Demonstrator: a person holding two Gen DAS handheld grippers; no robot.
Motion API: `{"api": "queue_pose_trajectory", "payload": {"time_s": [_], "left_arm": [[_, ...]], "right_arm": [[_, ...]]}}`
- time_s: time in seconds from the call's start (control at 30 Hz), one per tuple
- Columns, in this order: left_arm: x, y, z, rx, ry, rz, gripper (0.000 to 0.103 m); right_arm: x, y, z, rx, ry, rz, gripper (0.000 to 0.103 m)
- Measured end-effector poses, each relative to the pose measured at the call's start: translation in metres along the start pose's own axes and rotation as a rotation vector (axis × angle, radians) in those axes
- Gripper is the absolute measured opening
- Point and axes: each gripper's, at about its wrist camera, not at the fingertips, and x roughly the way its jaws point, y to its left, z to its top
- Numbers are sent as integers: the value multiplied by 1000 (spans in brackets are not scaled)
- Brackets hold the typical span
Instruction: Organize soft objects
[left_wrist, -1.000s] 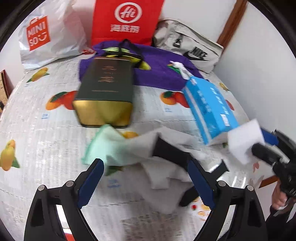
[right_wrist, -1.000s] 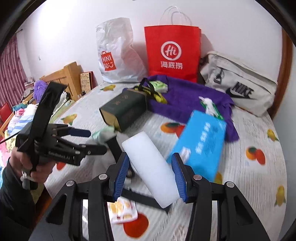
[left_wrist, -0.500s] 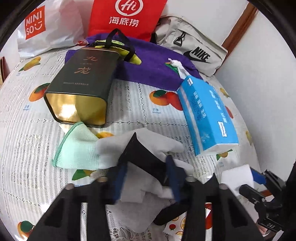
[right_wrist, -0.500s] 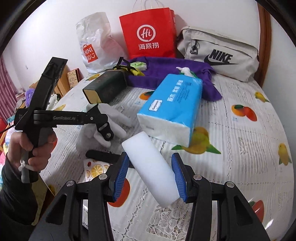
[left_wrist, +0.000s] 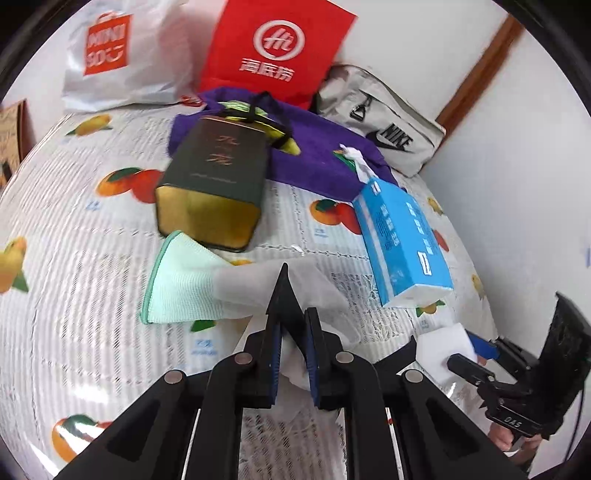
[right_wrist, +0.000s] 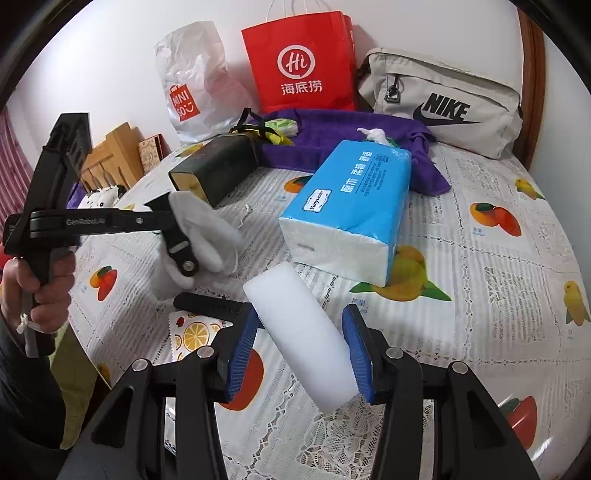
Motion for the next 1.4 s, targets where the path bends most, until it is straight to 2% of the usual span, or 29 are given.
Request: {"api": "queue_pose_trajectory", "payload": {"time_s": [0.07, 0.17, 0.2, 0.23, 0.3, 0.37, 0.47, 0.6, 0.73, 0.83, 0.87, 0.9, 0.93, 1.03, 1.13, 1.27, 1.4], "left_arm": [[-3, 4, -1, 1, -12, 5, 12], [7, 0, -3, 14, 16, -1, 12], [14, -4, -3, 15, 35, -14, 15], [20, -7, -5, 22, 62, -28, 25], [25, -15, -8, 46, 72, -20, 31], [25, -24, -12, 76, 50, -9, 31], [24, -30, -13, 91, 49, -34, 31], [13, -36, -15, 145, 39, 14, 31], [11, -29, -19, 145, 61, 35, 31], [9, -22, -22, 125, 54, 23, 31], [8, -22, -22, 125, 41, 11, 28], [7, -22, -22, 129, 28, 0, 20], [6, -22, -22, 131, 27, -5, 18], [13, -25, -18, 123, 31, 2, 18], [19, -27, -15, 102, 36, -38, 18], [27, -39, -16, 129, 51, -100, 18], [40, -47, -16, 134, 69, -104, 18]], "right_arm": [[1, 0, -1, 2, 5, -1, 48], [5, 0, -3, 9, 14, 4, 48], [6, 0, -3, 9, 16, 1, 48], [7, 1, -3, 7, 16, -2, 48], [8, 2, -3, 3, 16, -7, 49], [7, 2, -2, 4, 16, 0, 49], [6, 1, -2, 6, 17, 1, 49], [6, 1, -3, 5, 17, 2, 49], [7, 0, -3, 7, 16, 2, 49], [9, -1, -3, 6, 14, 1, 49], [9, -1, -3, 8, 14, 2, 49], [9, -1, -3, 8, 14, 3, 49], [9, -1, -3, 6, 14, 2, 49], [10, 0, -3, 5, 14, -1, 49], [9, 0, -2, 5, 13, -4, 49], [9, 0, -2, 1, 21, -3, 49], [10, 6, -3, -29, 32, -2, 49]]}}
